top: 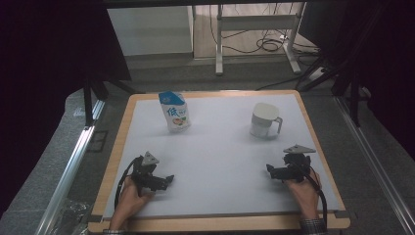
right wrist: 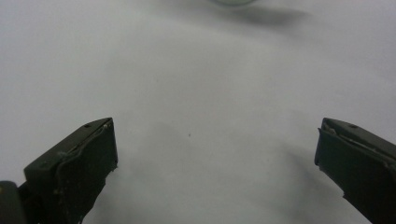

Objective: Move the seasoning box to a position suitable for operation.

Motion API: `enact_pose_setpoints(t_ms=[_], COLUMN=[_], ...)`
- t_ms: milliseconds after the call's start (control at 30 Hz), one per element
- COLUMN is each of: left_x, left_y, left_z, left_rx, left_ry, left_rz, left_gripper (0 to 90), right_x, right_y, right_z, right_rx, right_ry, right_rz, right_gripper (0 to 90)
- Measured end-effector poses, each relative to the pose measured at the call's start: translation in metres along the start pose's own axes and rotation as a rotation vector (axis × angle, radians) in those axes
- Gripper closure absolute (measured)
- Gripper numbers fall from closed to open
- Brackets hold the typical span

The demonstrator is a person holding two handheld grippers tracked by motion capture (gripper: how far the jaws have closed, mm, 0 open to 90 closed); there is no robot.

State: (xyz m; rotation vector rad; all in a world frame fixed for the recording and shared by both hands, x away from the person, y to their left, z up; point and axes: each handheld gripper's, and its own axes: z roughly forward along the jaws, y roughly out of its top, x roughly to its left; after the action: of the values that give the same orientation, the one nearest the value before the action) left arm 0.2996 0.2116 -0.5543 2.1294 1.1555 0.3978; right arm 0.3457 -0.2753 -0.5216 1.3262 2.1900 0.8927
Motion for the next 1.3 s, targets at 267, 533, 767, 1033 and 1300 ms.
enact_pose_setpoints(t_ms=[267,533,767,1033,1300], left_x=[0.000,0.000,0.000,0.000,0.000], left_y=[0.000,0.000,0.000,0.000,0.000], left_z=[0.000,0.000,0.000,0.000,0.000], left_rx=[0.000,0.001,0.001,0.000,-0.001], left_ry=[0.000,0.000,0.002,0.003,0.003], left_rz=[0.001,0.000,-0.005,-0.006,-0.007], left_gripper=[0.0,0.0,0.0,0.0,0.0], right_x=[-0.006,-0.010,-0.012,-0.010,-0.022], right_y=[0.009,0.017,0.022,0.028,0.033], right_z=[-0.002,-0.001,0.003,0.007,0.009], right_rx=[0.003,-0.011,-0.016,-0.018,-0.053], right_ry=[0.023,0.010,0.003,-0.054,-0.082], right_rz=[0.037,0.047,0.046,0.015,0.044], right_gripper=[0.0,0.0,0.0,2.2,10.2])
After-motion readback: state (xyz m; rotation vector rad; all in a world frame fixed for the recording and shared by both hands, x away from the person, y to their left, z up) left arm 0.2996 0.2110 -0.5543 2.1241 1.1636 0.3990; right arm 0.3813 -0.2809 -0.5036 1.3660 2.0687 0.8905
